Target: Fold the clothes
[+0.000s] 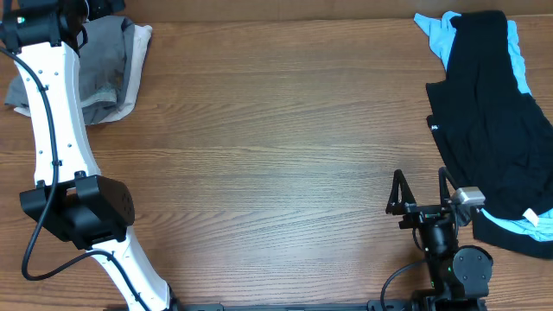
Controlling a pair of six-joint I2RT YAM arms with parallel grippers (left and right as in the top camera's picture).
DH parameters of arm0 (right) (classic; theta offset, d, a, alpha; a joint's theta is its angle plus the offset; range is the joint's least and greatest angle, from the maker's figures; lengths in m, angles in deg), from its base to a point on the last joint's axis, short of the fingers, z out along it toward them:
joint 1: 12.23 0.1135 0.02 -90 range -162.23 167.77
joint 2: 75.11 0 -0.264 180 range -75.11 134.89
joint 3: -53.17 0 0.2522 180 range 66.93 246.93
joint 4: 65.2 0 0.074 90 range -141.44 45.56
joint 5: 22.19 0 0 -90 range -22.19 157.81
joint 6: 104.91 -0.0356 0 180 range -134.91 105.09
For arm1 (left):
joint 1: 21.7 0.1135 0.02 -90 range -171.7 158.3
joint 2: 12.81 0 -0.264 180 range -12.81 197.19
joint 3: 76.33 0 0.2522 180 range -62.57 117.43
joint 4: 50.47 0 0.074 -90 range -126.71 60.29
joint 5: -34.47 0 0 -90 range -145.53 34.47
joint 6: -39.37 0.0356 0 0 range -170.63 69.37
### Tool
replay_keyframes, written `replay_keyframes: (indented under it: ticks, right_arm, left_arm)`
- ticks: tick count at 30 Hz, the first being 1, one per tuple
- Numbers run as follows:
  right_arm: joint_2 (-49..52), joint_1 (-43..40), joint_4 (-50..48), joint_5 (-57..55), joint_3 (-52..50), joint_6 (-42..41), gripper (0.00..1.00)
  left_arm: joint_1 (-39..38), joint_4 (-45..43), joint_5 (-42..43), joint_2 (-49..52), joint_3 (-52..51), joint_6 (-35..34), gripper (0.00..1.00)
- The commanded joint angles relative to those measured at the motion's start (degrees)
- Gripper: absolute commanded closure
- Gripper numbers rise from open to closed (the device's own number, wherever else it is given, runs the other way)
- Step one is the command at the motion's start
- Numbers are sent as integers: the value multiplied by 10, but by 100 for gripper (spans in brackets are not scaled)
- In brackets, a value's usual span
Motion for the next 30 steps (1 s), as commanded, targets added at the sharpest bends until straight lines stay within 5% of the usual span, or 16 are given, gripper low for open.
replay_keyframes:
  ticks: [1, 30]
  right_arm:
    - [-19, -5, -7, -4, -12, 1, 0]
    - [-28, -5, 21, -10, -40, 2, 0]
  left_arm:
    - [-4, -2, 4, 5, -2, -10, 0]
    - [-4, -2, 4, 5, -2, -10, 0]
